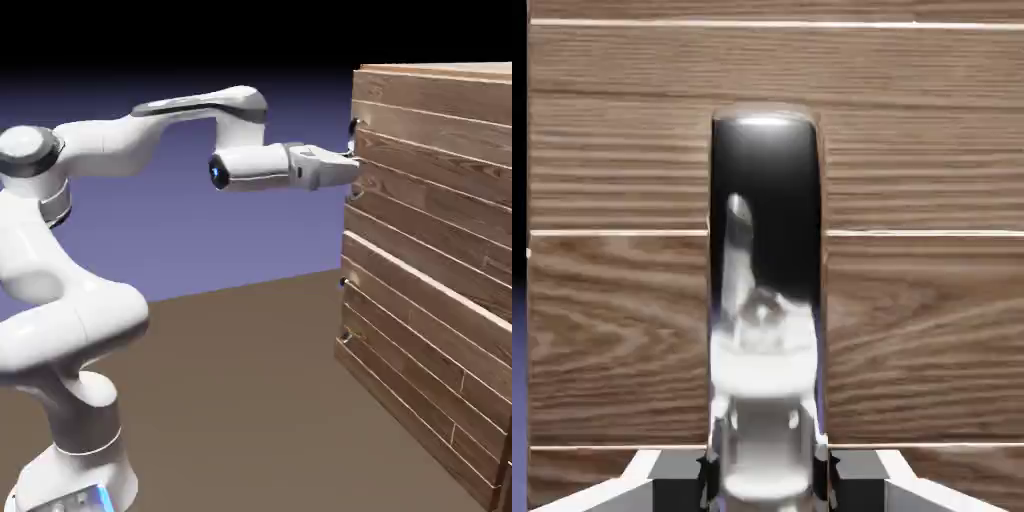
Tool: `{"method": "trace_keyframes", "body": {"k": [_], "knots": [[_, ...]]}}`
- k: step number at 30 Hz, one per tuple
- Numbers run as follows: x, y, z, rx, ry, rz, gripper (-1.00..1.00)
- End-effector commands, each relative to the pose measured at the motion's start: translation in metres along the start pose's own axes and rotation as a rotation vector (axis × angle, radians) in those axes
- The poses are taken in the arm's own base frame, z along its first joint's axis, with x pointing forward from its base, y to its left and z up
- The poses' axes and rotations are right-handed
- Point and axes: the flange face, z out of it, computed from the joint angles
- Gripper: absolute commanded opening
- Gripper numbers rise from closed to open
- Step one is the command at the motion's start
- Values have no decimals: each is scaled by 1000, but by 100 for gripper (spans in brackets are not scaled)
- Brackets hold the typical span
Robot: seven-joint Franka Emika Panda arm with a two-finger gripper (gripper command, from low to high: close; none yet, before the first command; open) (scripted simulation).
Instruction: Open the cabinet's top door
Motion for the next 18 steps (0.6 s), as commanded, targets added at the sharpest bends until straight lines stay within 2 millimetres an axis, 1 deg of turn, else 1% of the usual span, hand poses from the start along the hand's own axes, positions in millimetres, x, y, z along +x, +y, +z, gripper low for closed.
{"method": "trace_keyframes", "body": {"k": [1, 8, 13, 18], "knots": [[2, 2, -9, 13, -13, 0, -100], [21, 21, -70, 114, -114, 0, -100], [39, 40, -115, 192, -192, 0, -100], [59, 59, -153, 263, -263, 0, -100]]}}
